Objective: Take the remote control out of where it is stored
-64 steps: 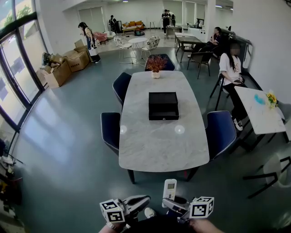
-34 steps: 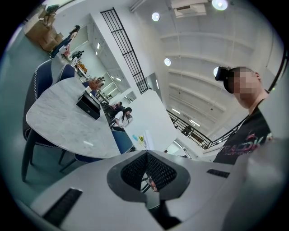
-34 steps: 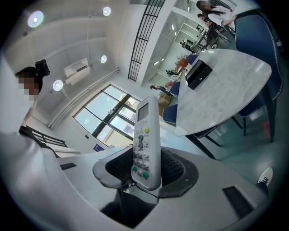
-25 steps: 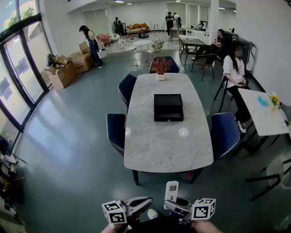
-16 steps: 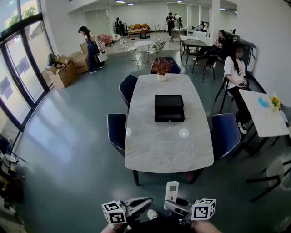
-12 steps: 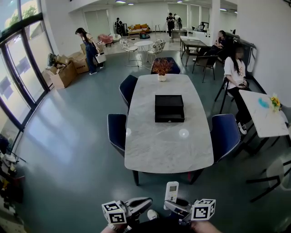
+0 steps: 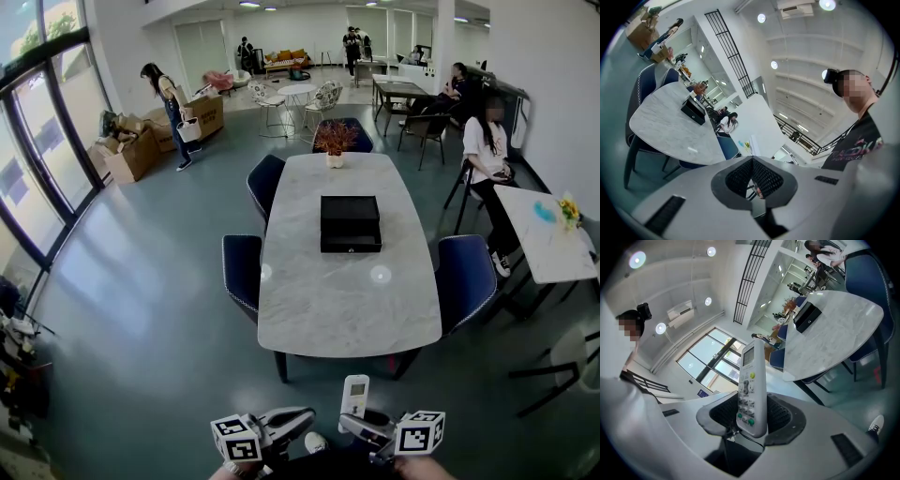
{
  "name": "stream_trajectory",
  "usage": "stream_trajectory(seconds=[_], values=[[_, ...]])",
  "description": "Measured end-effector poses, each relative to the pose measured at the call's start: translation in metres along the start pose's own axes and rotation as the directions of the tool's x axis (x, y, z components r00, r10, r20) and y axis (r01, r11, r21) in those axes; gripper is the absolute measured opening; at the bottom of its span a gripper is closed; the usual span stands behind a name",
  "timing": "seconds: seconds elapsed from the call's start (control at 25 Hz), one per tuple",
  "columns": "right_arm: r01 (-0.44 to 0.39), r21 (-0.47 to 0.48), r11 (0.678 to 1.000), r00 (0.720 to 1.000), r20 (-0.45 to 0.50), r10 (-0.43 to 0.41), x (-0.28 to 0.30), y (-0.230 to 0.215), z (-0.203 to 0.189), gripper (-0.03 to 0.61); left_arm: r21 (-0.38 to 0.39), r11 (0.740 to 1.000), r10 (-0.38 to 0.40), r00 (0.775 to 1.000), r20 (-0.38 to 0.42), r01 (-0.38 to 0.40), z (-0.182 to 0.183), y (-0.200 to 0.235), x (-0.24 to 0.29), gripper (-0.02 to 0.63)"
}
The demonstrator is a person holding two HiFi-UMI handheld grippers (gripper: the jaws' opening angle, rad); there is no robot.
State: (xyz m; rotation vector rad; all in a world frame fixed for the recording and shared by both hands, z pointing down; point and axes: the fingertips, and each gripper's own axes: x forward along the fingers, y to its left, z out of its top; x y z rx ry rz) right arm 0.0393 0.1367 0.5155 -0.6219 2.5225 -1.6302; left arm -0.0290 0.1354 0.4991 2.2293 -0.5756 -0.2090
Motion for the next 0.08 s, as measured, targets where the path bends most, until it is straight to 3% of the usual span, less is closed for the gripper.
stream_trajectory(seconds=[0.08], values=[[-0.022,0.008,1.000,1.000,0.009,0.022,0.0012,0.0003,-0.0003,0.176,0.000,1.000,0.001,1.000,0.000,-0.001,-0.0008,0.0008,0.0003,0.006]])
